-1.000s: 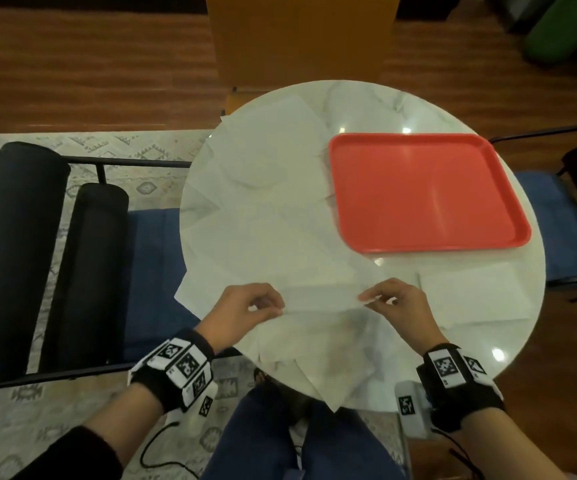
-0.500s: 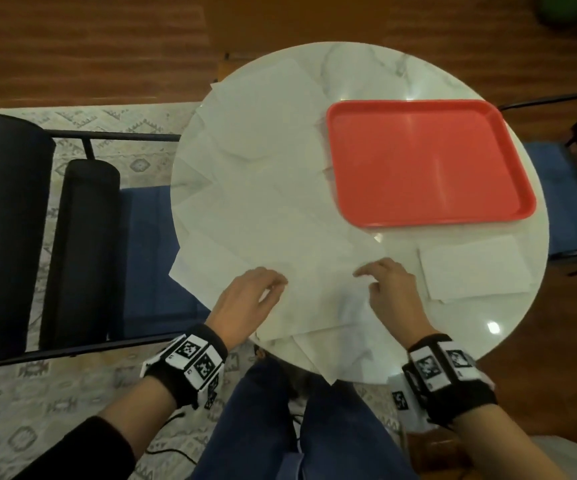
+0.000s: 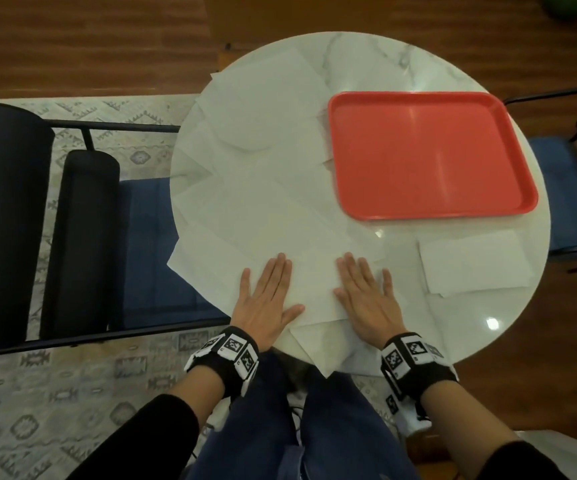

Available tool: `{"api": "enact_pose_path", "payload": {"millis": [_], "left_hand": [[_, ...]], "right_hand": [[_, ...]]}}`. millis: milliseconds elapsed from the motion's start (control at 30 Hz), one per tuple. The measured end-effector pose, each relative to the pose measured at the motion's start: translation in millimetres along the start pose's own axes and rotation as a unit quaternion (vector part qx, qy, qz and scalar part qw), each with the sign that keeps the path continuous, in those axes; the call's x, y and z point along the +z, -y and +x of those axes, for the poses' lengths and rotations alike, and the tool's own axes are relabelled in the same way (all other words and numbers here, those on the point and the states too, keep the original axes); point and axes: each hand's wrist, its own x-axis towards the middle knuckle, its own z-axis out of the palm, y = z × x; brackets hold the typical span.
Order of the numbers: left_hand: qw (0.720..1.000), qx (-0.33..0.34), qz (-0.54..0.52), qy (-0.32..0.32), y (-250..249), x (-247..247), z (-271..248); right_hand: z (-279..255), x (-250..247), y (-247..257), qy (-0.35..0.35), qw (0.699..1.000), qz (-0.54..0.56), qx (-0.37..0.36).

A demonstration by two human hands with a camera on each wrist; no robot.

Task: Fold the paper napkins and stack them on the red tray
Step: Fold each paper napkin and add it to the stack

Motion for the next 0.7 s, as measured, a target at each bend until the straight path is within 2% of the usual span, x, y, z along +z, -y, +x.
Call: {"api": "enact_pose_path", "payload": {"millis": [167, 400, 533, 700], "left_hand": [[1.0, 0.004, 0.014, 0.002, 1, 0, 1], [0.989, -0.009, 0.016, -0.145, -10, -18, 9], [0.995, -0.061, -0.007, -0.083, -17, -47, 19], [0.988, -0.001, -0.126, -0.086, -36, -91, 29]], "right_hand": [[-6, 0, -15, -0.005, 0.999, 0.005, 0.036], [-6, 4, -8, -0.014, 0.999, 0.006, 0.04], [-5, -12, 2, -0.002, 0.998, -0.025, 0.055], [0, -64, 9, -0.015, 0.999, 0.034, 0.023]]}}
